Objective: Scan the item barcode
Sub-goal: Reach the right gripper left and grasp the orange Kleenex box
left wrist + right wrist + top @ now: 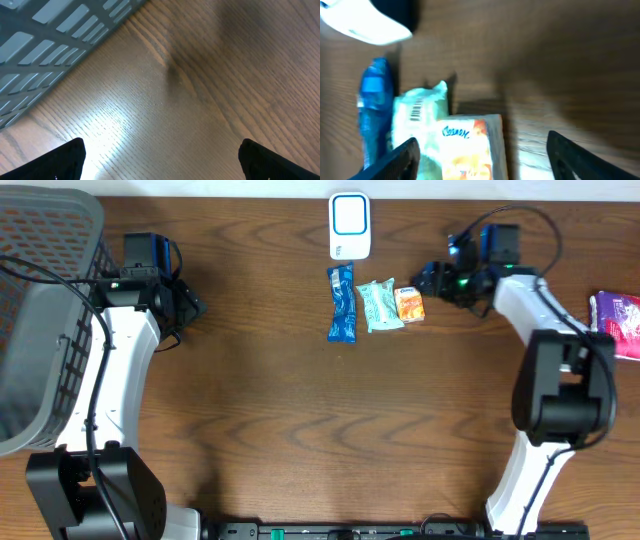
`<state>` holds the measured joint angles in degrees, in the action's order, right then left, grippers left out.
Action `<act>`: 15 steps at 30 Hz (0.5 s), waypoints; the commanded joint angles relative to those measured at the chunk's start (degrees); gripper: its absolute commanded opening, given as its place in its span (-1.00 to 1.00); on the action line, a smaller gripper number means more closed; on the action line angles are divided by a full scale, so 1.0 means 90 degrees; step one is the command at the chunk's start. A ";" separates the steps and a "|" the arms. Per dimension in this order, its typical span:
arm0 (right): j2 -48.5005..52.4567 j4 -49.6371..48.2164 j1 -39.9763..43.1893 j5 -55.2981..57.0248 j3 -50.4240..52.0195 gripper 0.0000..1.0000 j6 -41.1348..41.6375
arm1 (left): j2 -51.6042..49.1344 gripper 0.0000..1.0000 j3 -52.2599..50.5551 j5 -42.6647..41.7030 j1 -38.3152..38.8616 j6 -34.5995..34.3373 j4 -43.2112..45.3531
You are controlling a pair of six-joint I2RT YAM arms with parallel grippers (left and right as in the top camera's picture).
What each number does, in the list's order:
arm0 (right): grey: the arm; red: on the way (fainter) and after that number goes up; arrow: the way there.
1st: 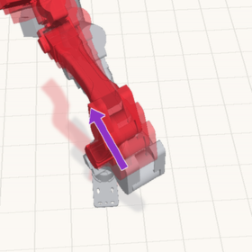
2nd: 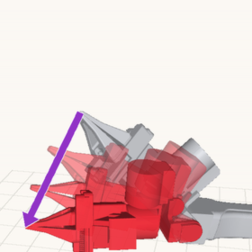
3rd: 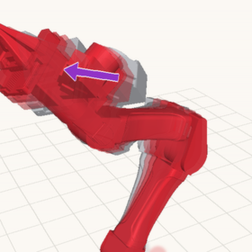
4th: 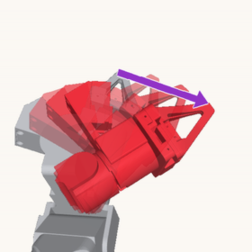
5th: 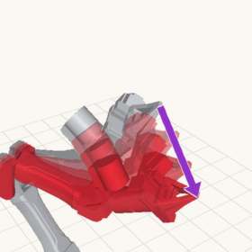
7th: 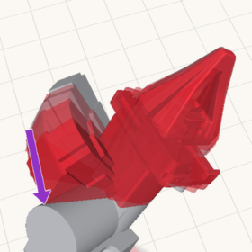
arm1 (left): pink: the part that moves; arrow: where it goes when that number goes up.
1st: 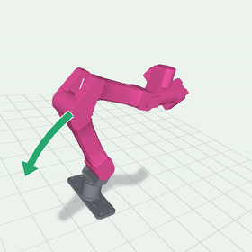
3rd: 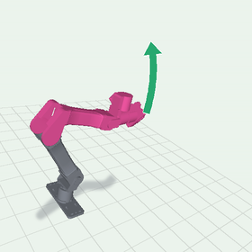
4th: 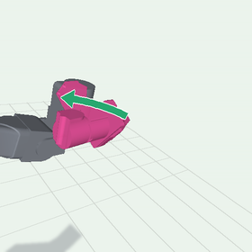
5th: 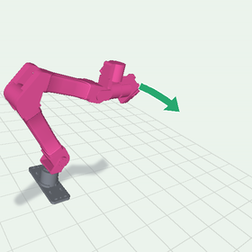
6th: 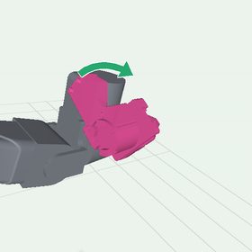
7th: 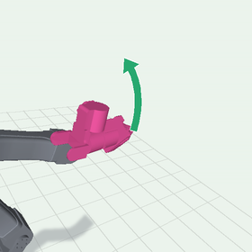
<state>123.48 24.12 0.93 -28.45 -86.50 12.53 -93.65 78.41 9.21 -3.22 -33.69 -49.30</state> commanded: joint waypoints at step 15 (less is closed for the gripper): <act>0.0614 0.0498 -0.0102 -0.0486 0.0029 0.26 0.0454 | -0.0024 0.96 0.0002 0.0078 -0.0015 -0.0075 -0.0017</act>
<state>126.10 26.72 0.19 -30.72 -87.05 15.94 -93.65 78.41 9.19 -3.22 -33.69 -49.28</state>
